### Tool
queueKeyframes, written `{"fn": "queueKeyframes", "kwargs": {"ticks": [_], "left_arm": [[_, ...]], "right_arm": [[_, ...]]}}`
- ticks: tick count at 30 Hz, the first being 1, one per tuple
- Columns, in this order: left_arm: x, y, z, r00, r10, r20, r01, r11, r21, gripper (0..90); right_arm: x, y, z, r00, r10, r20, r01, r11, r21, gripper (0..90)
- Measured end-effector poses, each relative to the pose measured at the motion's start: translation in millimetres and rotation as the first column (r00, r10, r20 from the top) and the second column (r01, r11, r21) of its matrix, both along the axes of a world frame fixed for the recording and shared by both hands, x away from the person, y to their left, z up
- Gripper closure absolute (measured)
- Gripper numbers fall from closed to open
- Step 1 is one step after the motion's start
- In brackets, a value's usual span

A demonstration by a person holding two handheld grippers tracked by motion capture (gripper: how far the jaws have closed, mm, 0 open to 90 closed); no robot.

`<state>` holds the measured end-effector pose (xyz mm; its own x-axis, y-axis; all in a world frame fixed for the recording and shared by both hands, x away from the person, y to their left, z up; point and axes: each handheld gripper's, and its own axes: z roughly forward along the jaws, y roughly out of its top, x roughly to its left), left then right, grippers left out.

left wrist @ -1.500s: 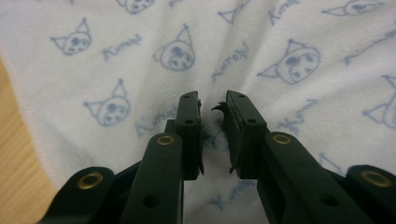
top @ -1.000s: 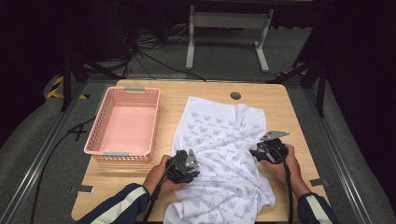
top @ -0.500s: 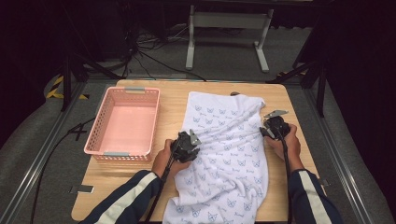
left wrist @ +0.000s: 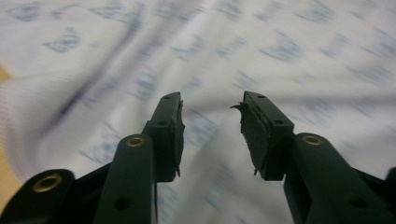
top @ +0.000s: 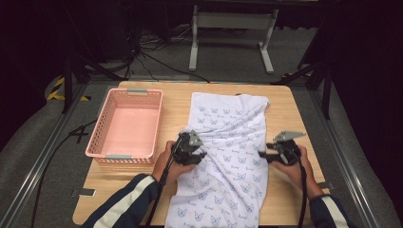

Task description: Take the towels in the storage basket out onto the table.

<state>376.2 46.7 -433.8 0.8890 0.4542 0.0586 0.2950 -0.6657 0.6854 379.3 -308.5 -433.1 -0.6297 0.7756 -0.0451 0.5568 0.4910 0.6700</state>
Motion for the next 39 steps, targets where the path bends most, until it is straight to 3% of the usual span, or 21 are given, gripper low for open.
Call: {"fn": "queueKeyframes", "kwargs": {"ticks": [1,2,4,5,7,8,11,14,17,20,21,23,24,25,26,27,31,32,35,36,39], "left_arm": [[-10.0,1.9,-1.0,0.9991,-0.042,-0.004,0.042,0.9991,0.003,56.9],[-18.6,3.7,-1.8,0.9981,-0.061,-0.007,0.061,0.9969,0.050,56.8],[-29.2,7.7,-8.0,0.9967,-0.081,-0.008,0.081,0.9933,0.082,57.0],[-32.1,9.5,-11.6,0.9970,-0.077,-0.009,0.078,0.9910,0.109,58.1],[-32.3,11.8,-19.0,0.9988,-0.045,0.018,0.042,0.9856,0.164,59.9],[-27.7,16.6,-22.0,0.9997,-0.022,0.011,0.021,0.9913,0.130,59.1],[-16.6,19.2,-22.3,0.9976,0.054,0.043,-0.059,0.9887,0.138,63.7],[-4.5,17.7,-22.5,0.9939,0.104,0.038,-0.108,0.9854,0.132,64.8],[4.1,6.4,-22.0,0.9804,0.140,0.139,-0.166,0.9654,0.201,66.6],[12.4,2.0,-19.7,0.9708,0.193,0.142,-0.221,0.9502,0.219,65.1],[13.2,3.4,-17.9,0.9747,0.196,0.108,-0.212,0.9631,0.166,63.0],[4.3,3.0,-13.2,0.9910,0.119,0.061,-0.123,0.9898,0.071,56.4],[-5.0,0.8,-7.7,0.9960,0.067,0.059,-0.070,0.9960,0.055,55.5],[-5.0,0.8,-7.7,0.9960,0.067,0.059,-0.070,0.9960,0.055,55.1],[-21.1,-1.7,-1.8,0.9988,-0.028,0.041,0.027,0.9995,0.019,55.0],[-21.1,-1.7,-1.8,0.9988,-0.028,0.041,0.027,0.9995,0.019,53.3],[-49.0,-6.3,-7.7,0.9841,-0.174,-0.037,0.174,0.9847,0.005,44.9],[-56.1,-8.3,-11.6,0.9735,-0.210,-0.089,0.210,0.9776,-0.017,41.1],[-72.5,-15.5,-20.4,0.9582,-0.264,-0.109,0.267,0.9637,0.008,32.8],[-77.8,-18.5,-23.6,0.9468,-0.298,-0.121,0.302,0.9531,0.014,31.5],[-84.4,-23.3,-27.7,0.9410,-0.325,-0.095,0.330,0.9427,0.048,33.7]], "right_arm": [[-17.5,3.0,-3.8,0.9992,0.039,-0.011,-0.039,0.999,0.024,44.9],[-29.4,6.9,-6.6,0.9960,0.081,-0.036,-0.081,0.996,0.024,44.1],[-46.7,14.1,-11.3,0.9932,0.109,-0.041,-0.109,0.994,-0.017,43.7],[-53.9,17.3,-14.5,0.9887,0.136,-0.064,-0.138,0.990,-0.028,44.5],[-58.1,17.5,-14.9,0.9926,0.112,-0.047,-0.116,0.990,-0.086,46.2],[-57.2,15.5,-14.7,0.9949,0.091,-0.044,-0.095,0.991,-0.093,46.4],[-46.4,3.0,-13.6,0.9999,0.000,-0.011,-0.001,0.992,-0.128,46.1],[-28.9,-6.9,-14.2,0.9963,-0.074,0.044,0.080,0.984,-0.156,46.4],[-8.1,-5.5,-14.7,0.9928,-0.091,0.079,0.103,0.979,-0.176,46.1],[11.4,5.9,-16.6,0.9879,-0.059,0.144,0.090,0.971,-0.220,49.7],[16.5,9.9,-17.4,0.9875,-0.049,0.150,0.081,0.973,-0.215,49.8],[24.2,19.5,-15.0,0.9927,-0.048,0.111,0.067,0.982,-0.179,47.4],[22.7,21.4,-13.2,0.9941,-0.027,0.105,0.043,0.988,-0.151,47.9],[18.1,22.6,-10.4,0.9951,-0.012,0.098,0.026,0.990,-0.136,47.7],[13.1,22.0,-7.5,0.9956,-0.005,0.093,0.017,0.992,-0.124,47.0],[13.1,22.0,-7.5,0.9956,-0.005,0.093,0.017,0.992,-0.124,47.0],[-9.2,4.2,-2.6,0.9979,-0.013,0.063,0.019,0.995,-0.101,46.0],[-12.8,-1.0,-4.0,0.9983,-0.022,0.054,0.026,0.996,-0.086,45.8],[-20.1,-9.2,-12.1,0.9995,-0.024,0.020,0.025,0.997,-0.074,43.9],[-21.2,-9.5,-15.5,0.9998,-0.012,0.014,0.013,0.998,-0.069,43.6],[-20.2,-6.2,-18.7,0.9999,0.011,-0.010,-0.011,0.999,-0.041,44.4]]}}
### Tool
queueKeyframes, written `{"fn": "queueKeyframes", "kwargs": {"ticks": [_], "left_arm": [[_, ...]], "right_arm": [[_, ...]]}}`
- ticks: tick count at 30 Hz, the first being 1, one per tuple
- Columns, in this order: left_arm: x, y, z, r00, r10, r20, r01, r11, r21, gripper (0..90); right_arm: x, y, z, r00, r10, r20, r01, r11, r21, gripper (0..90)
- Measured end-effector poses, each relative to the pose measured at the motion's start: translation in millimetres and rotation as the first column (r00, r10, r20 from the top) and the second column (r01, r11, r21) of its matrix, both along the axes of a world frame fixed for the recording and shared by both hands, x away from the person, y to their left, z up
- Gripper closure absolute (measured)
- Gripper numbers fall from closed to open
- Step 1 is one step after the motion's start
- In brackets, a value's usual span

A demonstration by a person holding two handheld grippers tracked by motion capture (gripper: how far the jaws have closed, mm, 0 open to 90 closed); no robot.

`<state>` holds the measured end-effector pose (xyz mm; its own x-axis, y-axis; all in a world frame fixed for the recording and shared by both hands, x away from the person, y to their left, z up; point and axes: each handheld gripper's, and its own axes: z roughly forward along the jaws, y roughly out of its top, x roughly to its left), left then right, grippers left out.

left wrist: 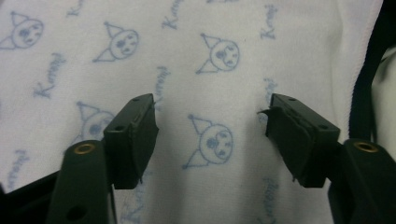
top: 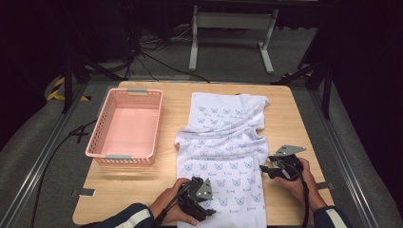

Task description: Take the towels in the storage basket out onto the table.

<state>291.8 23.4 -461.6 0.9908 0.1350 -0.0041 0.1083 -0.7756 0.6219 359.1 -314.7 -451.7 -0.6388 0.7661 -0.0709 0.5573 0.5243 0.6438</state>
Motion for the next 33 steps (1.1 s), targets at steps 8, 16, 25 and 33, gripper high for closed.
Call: {"fn": "queueKeyframes", "kwargs": {"ticks": [8,16,25,33], "left_arm": [[23.4,19.0,3.6,0.9961,0.086,0.021,-0.086,0.9963,0.006,73.2],[44.9,38.6,9.4,0.9580,0.282,0.050,-0.284,0.9587,0.021,62.0],[-2.6,-7.7,32.9,0.9986,0.002,0.052,0.002,0.9957,-0.093,33.3],[-19.6,-77.3,4.1,0.9807,-0.194,0.018,0.194,0.9808,0.014,32.4]], "right_arm": [[-42.2,3.1,10.9,0.9777,0.209,-0.022,-0.207,0.976,0.070,54.7],[-62.5,27.0,3.4,0.9390,0.342,-0.031,-0.341,0.939,0.040,50.2],[-57.6,29.8,1.2,0.9534,0.302,-0.007,-0.301,0.953,0.025,47.5],[-47.1,15.2,0.1,0.9780,0.208,0.019,-0.208,0.978,0.030,48.8]]}}
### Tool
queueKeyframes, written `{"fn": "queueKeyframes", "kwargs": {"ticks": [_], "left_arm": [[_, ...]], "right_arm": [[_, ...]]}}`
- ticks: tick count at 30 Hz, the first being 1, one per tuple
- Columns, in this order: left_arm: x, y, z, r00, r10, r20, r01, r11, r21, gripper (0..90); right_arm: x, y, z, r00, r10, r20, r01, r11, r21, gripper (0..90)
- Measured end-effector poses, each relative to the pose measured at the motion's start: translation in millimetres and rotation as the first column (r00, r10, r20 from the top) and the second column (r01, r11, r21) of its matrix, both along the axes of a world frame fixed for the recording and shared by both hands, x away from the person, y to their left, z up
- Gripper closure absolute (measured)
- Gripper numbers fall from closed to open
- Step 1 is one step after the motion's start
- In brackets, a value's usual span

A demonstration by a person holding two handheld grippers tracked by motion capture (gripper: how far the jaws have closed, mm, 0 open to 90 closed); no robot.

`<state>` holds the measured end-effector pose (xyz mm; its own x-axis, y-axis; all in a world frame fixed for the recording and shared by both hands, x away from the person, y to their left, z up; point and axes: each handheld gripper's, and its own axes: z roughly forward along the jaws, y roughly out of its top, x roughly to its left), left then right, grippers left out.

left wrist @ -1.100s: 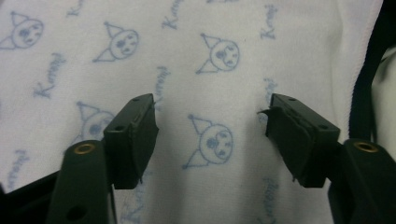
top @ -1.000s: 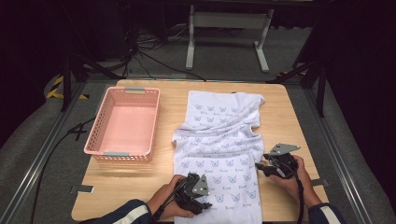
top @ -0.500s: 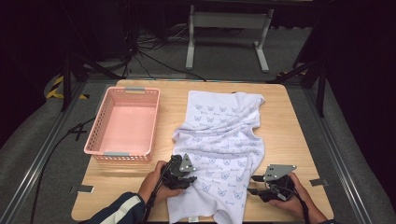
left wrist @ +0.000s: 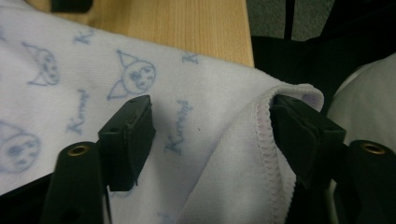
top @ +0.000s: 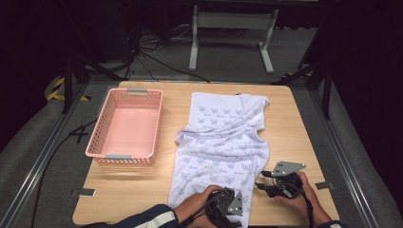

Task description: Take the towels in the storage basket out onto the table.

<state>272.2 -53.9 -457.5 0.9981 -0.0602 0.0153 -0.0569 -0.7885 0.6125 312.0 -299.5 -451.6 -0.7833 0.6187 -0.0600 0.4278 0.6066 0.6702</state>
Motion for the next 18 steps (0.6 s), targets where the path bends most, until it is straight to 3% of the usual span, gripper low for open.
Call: {"fn": "queueKeyframes", "kwargs": {"ticks": [2,3,5,7,9,10,11,12,13,14,15,18], "left_arm": [[6.6,0.3,0.0,0.9993,0.012,-0.034,-0.013,0.9997,-0.020,37.2],[8.4,1.9,1.4,0.9990,0.023,-0.039,-0.023,0.9996,-0.016,45.2],[12.1,4.9,3.5,0.9995,0.017,-0.025,-0.018,0.9996,-0.023,62.6],[15.2,11.0,8.7,0.9988,0.048,0.011,-0.048,0.9978,-0.045,78.0],[21.0,24.6,21.3,0.9921,0.111,0.057,-0.105,0.9884,-0.110,81.6],[25.4,33.5,29.3,0.9855,0.160,0.056,-0.150,0.9773,-0.149,81.8],[30.9,43.6,37.1,0.9742,0.218,0.058,-0.202,0.9578,-0.204,81.8],[36.8,55.2,44.9,0.9582,0.280,0.056,-0.259,0.9333,-0.249,81.8],[40.6,64.2,49.9,0.9456,0.324,0.030,-0.304,0.9126,-0.273,81.8],[47.2,78.9,55.6,0.9201,0.392,-0.005,-0.373,0.8737,-0.312,81.8],[54.0,94.6,58.3,0.8873,0.460,-0.037,-0.444,0.8297,-0.338,81.7],[64.8,118.4,54.3,0.8493,0.521,-0.082,-0.518,0.7919,-0.324,81.4]], "right_arm": [[0.9,-3.1,0.1,0.9999,-0.014,0.003,0.014,1.000,0.005,49.1],[0.8,-4.2,0.5,0.9998,-0.020,0.007,0.020,1.000,0.007,49.0],[0.7,-5.1,1.6,0.9997,-0.022,0.010,0.022,1.000,0.012,49.1],[0.9,-4.4,1.9,0.9995,-0.026,0.017,0.026,1.000,0.006,49.1],[2.3,-4.1,3.2,0.9993,-0.028,0.025,0.028,1.000,0.014,49.6],[3.5,-3.4,4.4,0.9991,-0.028,0.032,0.027,1.000,0.013,50.9],[5.6,-2.3,5.3,0.9991,-0.021,0.037,0.021,1.000,0.012,52.0],[9.0,-0.7,6.2,0.9990,-0.011,0.044,0.011,1.000,0.017,52.0],[13.8,1.6,7.1,0.9980,-0.008,0.062,0.007,1.000,0.012,52.9],[17.7,3.1,8.0,0.9977,0.000,0.068,-0.001,1.000,0.013,56.6],[24.4,6.2,8.5,0.9978,0.028,0.061,-0.030,0.999,0.030,57.6],[43.5,20.2,6.6,0.9945,0.073,0.075,-0.075,0.997,0.019,57.4]]}}
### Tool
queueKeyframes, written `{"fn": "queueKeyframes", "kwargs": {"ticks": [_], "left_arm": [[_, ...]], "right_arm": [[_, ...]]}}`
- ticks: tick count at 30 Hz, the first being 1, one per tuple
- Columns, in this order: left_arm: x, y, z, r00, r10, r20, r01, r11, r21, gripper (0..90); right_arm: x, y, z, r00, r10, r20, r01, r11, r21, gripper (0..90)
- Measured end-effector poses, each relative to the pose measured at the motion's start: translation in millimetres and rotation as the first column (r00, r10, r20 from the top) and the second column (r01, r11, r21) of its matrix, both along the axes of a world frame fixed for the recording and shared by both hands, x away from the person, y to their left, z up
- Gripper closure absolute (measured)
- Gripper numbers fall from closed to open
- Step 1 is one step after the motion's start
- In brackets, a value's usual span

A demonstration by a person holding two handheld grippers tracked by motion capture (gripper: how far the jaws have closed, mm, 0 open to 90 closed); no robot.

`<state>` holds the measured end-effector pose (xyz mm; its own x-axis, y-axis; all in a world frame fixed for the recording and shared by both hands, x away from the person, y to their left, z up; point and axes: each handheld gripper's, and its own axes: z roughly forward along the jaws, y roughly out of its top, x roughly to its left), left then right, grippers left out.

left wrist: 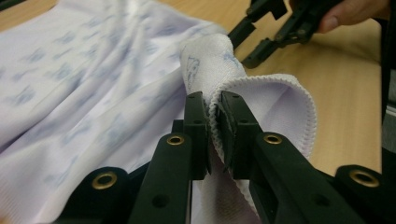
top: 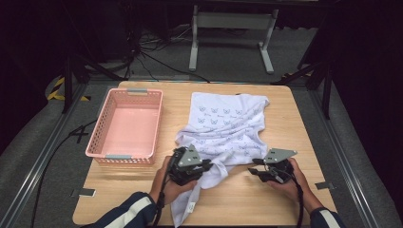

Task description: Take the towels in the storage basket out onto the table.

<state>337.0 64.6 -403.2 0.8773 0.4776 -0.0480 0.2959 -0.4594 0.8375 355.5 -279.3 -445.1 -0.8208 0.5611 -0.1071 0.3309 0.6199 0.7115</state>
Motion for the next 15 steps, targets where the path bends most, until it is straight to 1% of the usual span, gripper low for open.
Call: {"fn": "queueKeyframes", "kwargs": {"ticks": [1,2,3,4,5,6,7,8,9,10,11,12,13,14,15], "left_arm": [[0.0,0.0,0.0,1.0000,0.000,0.000,0.000,1.0000,0.000,81.4],[4.1,7.8,-5.1,0.9991,0.043,-0.004,-0.042,0.9983,0.039,81.4],[6.6,13.1,-7.9,0.9982,0.059,-0.012,-0.059,0.9965,0.060,81.4],[8.5,18.1,-10.9,0.9973,0.073,-0.011,-0.072,0.9962,0.050,82.1],[9.6,21.6,-12.7,0.9967,0.080,-0.015,-0.079,0.9948,0.065,82.7],[10.6,28.7,-14.6,0.9960,0.083,-0.032,-0.082,0.9954,0.050,81.5],[10.6,28.7,-14.6,0.9960,0.083,-0.032,-0.082,0.9954,0.050,81.5],[9.5,30.6,-15.1,0.9951,0.094,-0.031,-0.092,0.9941,0.057,81.5],[8.9,31.8,-15.3,0.9951,0.098,-0.013,-0.096,0.9915,0.087,83.0],[8.3,32.2,-16.8,0.9952,0.097,-0.012,-0.095,0.9909,0.095,83.4],[7.5,32.6,-18.5,0.9959,0.089,-0.014,-0.087,0.9918,0.093,83.4],[6.1,31.7,-20.5,0.9965,0.083,-0.007,-0.081,0.9897,0.118,84.4],[5.4,30.9,-21.9,0.9973,0.073,-0.002,-0.072,0.9881,0.136,84.7],[4.5,30.6,-23.2,0.9971,0.075,-0.007,-0.074,0.9882,0.135,85.0],[4.5,30.6,-23.9,0.9971,0.076,-0.004,-0.074,0.9883,0.133,87.0]], "right_arm": [[0.0,0.0,0.0,1.0000,0.000,0.000,0.000,1.000,0.000,57.4],[5.5,5.6,-0.4,0.9997,0.025,-0.005,-0.025,1.000,-0.008,57.2],[12.5,16.2,-0.2,0.9988,0.047,0.013,-0.046,0.998,-0.039,54.9],[16.9,23.0,0.7,0.9982,0.054,0.026,-0.053,0.998,-0.047,54.1],[21.3,29.2,1.7,0.9976,0.062,0.030,-0.061,0.997,-0.048,54.7],[29.3,40.6,3.2,0.9963,0.075,0.042,-0.073,0.996,-0.045,55.1],[29.3,40.6,3.2,0.9963,0.075,0.042,-0.073,0.996,-0.045,55.1],[33.9,45.2,3.4,0.9955,0.082,0.048,-0.080,0.996,-0.050,56.8],[38.2,49.6,2.8,0.9950,0.084,0.055,-0.080,0.995,-0.067,59.0],[43.2,53.3,1.9,0.9949,0.079,0.062,-0.073,0.993,-0.089,60.6],[48.3,56.3,0.8,0.9958,0.071,0.057,-0.066,0.993,-0.096,62.6],[52.6,58.6,0.3,0.9967,0.065,0.049,-0.060,0.994,-0.092,65.2],[57.8,60.8,0.3,0.9973,0.048,0.055,-0.043,0.995,-0.095,69.3],[61.1,62.6,0.7,0.9974,0.047,0.056,-0.041,0.995,-0.095,76.0],[63.4,63.8,1.9,0.9969,0.052,0.059,-0.046,0.994,-0.096,80.8]]}}
